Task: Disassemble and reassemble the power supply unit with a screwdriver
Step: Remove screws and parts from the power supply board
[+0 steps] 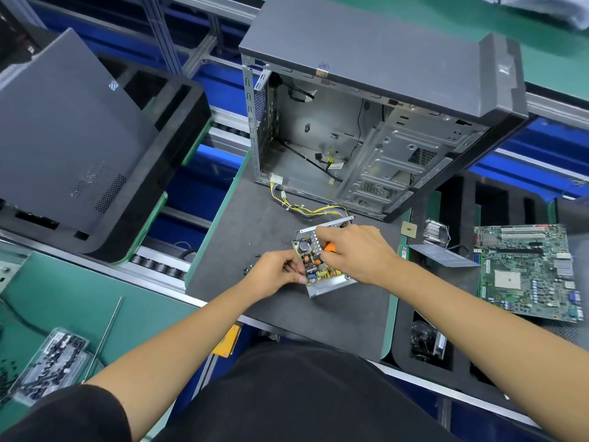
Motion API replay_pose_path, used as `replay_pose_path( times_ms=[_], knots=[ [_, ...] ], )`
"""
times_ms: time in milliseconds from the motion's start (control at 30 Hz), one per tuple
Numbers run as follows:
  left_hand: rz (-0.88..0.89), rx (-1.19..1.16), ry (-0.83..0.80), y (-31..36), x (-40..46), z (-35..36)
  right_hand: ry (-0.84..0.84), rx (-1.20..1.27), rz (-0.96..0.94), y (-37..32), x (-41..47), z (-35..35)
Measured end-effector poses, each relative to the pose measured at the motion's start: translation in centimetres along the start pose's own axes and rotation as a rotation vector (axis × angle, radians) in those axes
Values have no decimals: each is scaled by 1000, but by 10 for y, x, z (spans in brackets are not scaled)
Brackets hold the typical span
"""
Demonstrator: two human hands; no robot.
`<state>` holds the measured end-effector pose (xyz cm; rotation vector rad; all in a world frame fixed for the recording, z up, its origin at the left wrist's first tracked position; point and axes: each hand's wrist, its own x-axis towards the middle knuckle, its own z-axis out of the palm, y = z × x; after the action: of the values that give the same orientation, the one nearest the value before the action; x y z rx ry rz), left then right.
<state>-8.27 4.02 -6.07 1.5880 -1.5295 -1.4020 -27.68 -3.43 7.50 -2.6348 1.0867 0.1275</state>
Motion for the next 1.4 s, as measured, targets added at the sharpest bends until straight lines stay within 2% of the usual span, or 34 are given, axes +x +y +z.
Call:
replay_pose_path(
  times_ms=[367, 800, 1133, 1400],
  knots=[
    [48, 2, 8, 5, -4, -3, -30, -28, -9, 2, -3, 3],
    [96, 100, 64, -5, -6, -2, -39, -143, -124, 5, -8, 20],
    [121, 109, 76, -6, -5, -2, -138, -218, -153, -1, -4, 27],
    [119, 107, 78, -7, -5, -3, -147, -272, -172, 0, -3, 27]
  ],
)
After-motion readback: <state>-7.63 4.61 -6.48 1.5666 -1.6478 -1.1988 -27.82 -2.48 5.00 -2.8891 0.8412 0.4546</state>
